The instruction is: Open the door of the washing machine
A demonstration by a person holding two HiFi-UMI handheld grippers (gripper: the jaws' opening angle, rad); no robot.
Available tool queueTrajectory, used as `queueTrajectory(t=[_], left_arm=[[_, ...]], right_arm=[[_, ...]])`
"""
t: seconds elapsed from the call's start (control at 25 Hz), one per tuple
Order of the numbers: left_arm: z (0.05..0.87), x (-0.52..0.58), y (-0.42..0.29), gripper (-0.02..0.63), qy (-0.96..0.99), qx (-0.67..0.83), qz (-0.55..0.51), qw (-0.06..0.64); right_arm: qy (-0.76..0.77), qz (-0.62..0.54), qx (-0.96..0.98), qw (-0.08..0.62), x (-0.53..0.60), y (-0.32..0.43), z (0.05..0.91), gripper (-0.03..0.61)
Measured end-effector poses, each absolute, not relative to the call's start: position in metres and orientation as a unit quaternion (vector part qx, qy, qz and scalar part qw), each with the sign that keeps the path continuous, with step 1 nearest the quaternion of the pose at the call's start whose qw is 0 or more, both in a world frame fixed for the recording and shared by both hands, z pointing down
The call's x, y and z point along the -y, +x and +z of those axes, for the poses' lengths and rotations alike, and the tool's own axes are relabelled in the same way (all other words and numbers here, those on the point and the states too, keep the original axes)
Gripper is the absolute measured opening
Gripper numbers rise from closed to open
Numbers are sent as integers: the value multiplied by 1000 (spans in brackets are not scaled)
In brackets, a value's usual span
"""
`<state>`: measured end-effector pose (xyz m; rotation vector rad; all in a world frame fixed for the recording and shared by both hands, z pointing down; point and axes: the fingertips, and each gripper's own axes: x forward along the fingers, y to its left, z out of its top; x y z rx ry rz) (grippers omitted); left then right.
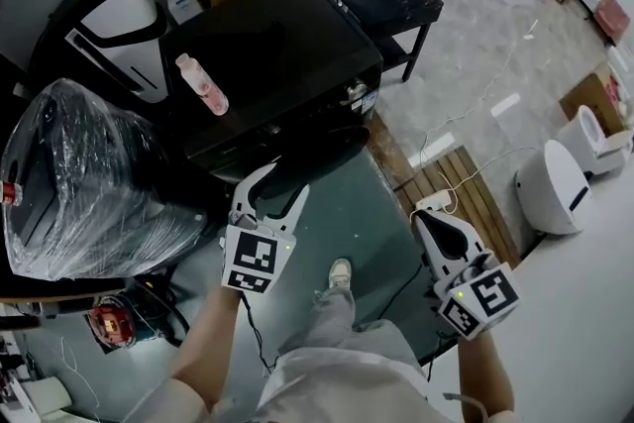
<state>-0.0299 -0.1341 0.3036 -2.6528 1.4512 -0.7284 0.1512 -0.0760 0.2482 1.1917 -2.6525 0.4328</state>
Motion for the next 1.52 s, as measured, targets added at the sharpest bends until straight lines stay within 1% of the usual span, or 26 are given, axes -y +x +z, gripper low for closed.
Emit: queueTrajectory(t=[0.2,0.36,0.52,0.64,0.72,1.08,1.24,1.36,1.52], left_arm=[[349,177,-41,222,-856,-454,-245,-17],[400,194,-51,222,-854,-431,-288,-46],[433,216,-52,222,-848,-430,-307,-49],[459,232,-58,222,-832,-434,-342,-40],[473,240,-57,222,-826,-434,-356,-47],[545,273,-44,221,-806,-448,-366,-127],[572,288,-39,219,-798,-438,-391,-137],[591,296,-38,189,-789,-431,-415,-142],[609,305,-32,186,-779,-434,-426,-153]], right_arm=[[377,153,905,127,113,125,278,23],[356,162,908,150,133,109,308,23],[332,175,912,163,151,102,337,23],[312,183,917,170,171,94,358,23],[300,189,918,176,188,91,370,23],[232,198,930,207,250,98,417,23],[202,203,932,220,268,102,440,23],[193,214,931,224,280,108,455,23],[184,233,929,222,288,116,473,23]])
